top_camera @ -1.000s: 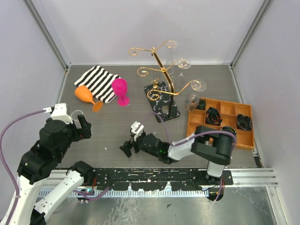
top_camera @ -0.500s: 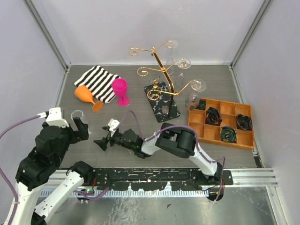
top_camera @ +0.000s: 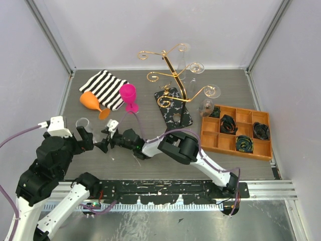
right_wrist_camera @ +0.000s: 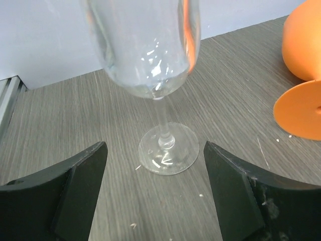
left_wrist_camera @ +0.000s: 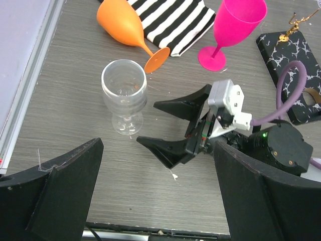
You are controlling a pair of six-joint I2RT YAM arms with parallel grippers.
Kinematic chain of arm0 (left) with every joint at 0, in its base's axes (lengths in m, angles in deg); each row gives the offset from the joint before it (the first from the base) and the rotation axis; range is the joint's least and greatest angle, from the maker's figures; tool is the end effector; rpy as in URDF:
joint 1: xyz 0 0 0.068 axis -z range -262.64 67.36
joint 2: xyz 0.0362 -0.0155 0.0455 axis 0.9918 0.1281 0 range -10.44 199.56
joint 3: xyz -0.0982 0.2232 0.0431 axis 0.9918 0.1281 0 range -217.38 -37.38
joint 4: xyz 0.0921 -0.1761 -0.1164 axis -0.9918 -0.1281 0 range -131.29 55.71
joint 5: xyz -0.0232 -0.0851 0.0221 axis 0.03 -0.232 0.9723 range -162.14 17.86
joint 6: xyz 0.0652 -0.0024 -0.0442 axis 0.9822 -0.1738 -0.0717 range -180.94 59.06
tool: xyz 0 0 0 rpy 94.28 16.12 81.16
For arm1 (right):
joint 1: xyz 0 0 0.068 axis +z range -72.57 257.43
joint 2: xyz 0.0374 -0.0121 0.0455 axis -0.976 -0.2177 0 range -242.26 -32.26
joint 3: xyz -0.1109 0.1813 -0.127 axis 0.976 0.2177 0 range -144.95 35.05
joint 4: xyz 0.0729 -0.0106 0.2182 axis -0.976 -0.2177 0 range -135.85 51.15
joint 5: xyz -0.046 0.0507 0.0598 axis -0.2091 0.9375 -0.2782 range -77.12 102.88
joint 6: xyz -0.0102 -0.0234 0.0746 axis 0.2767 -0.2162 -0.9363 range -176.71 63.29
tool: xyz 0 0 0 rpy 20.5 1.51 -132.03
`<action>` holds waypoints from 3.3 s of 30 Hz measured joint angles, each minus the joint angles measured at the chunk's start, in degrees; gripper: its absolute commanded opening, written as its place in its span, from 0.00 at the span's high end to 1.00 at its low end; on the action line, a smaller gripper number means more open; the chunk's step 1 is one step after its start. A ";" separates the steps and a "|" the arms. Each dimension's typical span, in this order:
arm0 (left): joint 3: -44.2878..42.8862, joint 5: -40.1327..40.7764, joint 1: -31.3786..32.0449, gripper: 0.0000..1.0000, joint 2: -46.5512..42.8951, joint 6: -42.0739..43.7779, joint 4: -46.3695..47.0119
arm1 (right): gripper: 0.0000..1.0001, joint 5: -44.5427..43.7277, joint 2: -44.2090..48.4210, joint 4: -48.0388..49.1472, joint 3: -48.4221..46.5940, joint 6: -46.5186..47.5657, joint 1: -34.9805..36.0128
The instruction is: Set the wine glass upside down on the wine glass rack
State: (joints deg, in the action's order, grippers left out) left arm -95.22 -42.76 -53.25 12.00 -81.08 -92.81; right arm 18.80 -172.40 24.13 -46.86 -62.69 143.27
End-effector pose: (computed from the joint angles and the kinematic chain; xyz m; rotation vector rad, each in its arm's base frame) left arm 0.0686 -0.0006 0.3236 -0.1740 1.9128 -0.0731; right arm 0.2004 0.4642 0.1294 -0.8677 1.3286 1.0760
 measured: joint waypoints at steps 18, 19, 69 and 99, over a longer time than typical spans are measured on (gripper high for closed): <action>0.09 0.28 -0.81 0.02 0.22 0.02 0.20 | 0.22 6.05 -10.88 -9.57 -17.42 2.75 -1.09; 0.09 0.28 -0.87 0.02 0.22 0.02 0.22 | 0.23 6.12 -10.95 -9.90 -17.75 2.93 -1.09; 0.90 -2.99 -5.53 0.02 1.03 0.66 1.86 | 0.99 8.98 -14.32 -10.12 -22.27 13.20 -1.20; 0.76 -1.88 -6.10 0.02 -0.79 0.61 1.77 | 0.99 -1.66 10.84 12.74 29.29 13.20 -1.07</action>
State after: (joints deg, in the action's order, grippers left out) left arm -94.46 -44.63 -59.35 11.21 -80.47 -91.04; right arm 17.13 -161.56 36.88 -17.57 -49.49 142.20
